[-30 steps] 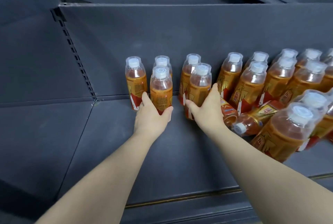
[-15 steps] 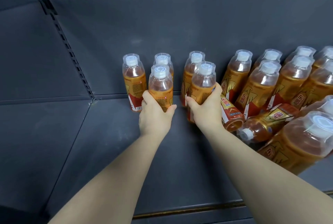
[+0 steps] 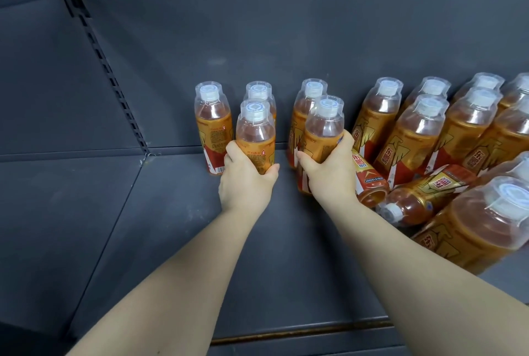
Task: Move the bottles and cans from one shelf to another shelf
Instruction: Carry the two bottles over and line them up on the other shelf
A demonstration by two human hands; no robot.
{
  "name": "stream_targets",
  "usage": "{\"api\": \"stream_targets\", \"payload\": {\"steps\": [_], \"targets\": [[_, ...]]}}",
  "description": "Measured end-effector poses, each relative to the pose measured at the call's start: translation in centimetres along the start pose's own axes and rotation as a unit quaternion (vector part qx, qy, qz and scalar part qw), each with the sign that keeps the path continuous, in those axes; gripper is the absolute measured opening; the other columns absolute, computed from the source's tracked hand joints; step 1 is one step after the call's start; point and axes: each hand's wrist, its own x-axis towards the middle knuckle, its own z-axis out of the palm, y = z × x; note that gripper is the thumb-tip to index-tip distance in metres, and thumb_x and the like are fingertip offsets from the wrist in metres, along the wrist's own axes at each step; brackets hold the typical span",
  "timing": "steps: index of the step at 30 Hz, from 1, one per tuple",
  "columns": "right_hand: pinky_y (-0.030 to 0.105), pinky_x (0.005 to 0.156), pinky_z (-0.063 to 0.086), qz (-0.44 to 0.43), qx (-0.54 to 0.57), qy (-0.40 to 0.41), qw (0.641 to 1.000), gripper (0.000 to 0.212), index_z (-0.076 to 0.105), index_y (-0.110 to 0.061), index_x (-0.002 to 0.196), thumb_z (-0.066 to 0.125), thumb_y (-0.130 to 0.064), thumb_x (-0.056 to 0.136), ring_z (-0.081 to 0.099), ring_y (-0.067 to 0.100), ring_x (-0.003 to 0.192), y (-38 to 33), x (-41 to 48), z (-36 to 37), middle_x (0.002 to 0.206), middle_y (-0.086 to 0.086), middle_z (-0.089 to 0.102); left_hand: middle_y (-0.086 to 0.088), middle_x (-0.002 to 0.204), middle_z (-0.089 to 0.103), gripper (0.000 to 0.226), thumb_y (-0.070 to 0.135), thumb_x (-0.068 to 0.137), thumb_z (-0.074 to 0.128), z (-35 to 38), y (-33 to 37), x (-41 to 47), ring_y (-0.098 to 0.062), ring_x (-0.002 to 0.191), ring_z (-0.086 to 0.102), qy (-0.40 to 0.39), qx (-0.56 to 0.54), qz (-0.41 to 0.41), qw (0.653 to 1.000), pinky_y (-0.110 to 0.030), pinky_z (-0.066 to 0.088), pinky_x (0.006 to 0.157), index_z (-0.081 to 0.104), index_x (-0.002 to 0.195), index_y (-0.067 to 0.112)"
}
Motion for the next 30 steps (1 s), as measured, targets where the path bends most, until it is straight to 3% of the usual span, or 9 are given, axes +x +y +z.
{"api": "stream_targets", "payload": {"steps": [6, 10, 14, 18, 27, 30], "targets": [[0.031, 0.1, 0.043, -0.013, -0.006, -0.025, 1.0, 0.085, 0.026, -0.022, 0.149, 0.079, -0.038, 0.083, 0.051, 0.021, 0.127, -0.4, -1.4, -0.8, 0.141, -0.002, 0.049, -0.006, 0.131, 0.053, 0.08, 0.048, 0.08, 0.078, -1.3, -0.1, -1.5, -0.032, 0.117, 0.057, 0.0, -0.009, 0.004, 1.0, -0.045, 0.053, 0.094, 0.031, 0.137, 0.017], [0.024, 0.093, 0.04, -0.036, 0.015, -0.046, 0.998, 0.083, 0.03, -0.02, 0.146, 0.081, -0.035, 0.082, 0.052, 0.015, 0.119, -1.4, -3.1, -1.4, 0.125, -0.01, 0.049, -0.008, 0.133, 0.053, 0.077, 0.046, 0.082, 0.078, -2.6, -0.2, -3.5, -0.032, 0.118, 0.057, 0.003, -0.014, 0.002, 1.0, -0.043, 0.051, 0.094, 0.032, 0.137, 0.017], [0.025, 0.095, 0.042, -0.05, 0.019, -0.079, 0.995, 0.086, 0.029, -0.021, 0.148, 0.081, -0.035, 0.081, 0.054, 0.014, 0.119, -2.1, -4.8, -1.9, 0.134, -0.004, 0.054, -0.007, 0.13, 0.055, 0.076, 0.046, 0.081, 0.077, -4.2, -0.2, -5.4, -0.032, 0.116, 0.057, 0.019, -0.016, -0.008, 1.0, -0.043, 0.051, 0.094, 0.033, 0.135, 0.017], [0.037, 0.105, 0.047, -0.062, 0.02, -0.101, 0.993, 0.086, 0.029, -0.024, 0.147, 0.081, -0.039, 0.081, 0.054, 0.02, 0.126, -2.3, -6.8, -2.2, 0.139, -0.004, 0.054, -0.006, 0.126, 0.056, 0.077, 0.049, 0.08, 0.077, -5.6, -0.8, -7.3, -0.03, 0.114, 0.058, 0.035, -0.017, -0.021, 0.999, -0.047, 0.053, 0.092, 0.034, 0.134, 0.018], [0.027, 0.094, 0.043, -0.056, 0.027, -0.113, 0.992, 0.08, 0.032, -0.024, 0.144, 0.081, -0.037, 0.082, 0.054, 0.019, 0.123, -4.0, -12.0, -3.5, 0.131, -0.007, 0.053, -0.004, 0.125, 0.055, 0.076, 0.051, 0.081, 0.076, -9.4, -2.9, -11.4, -0.029, 0.112, 0.059, 0.042, -0.001, -0.035, 0.999, -0.044, 0.054, 0.09, 0.031, 0.134, 0.021], [0.029, 0.094, 0.044, -0.056, 0.022, -0.111, 0.992, 0.082, 0.03, -0.024, 0.146, 0.08, -0.039, 0.082, 0.053, 0.018, 0.123, -4.7, -14.4, -3.9, 0.137, -0.005, 0.052, -0.003, 0.125, 0.055, 0.077, 0.052, 0.081, 0.076, -10.9, -4.0, -13.1, -0.027, 0.111, 0.059, 0.04, -0.006, -0.033, 0.999, -0.044, 0.055, 0.09, 0.03, 0.135, 0.022]]}}
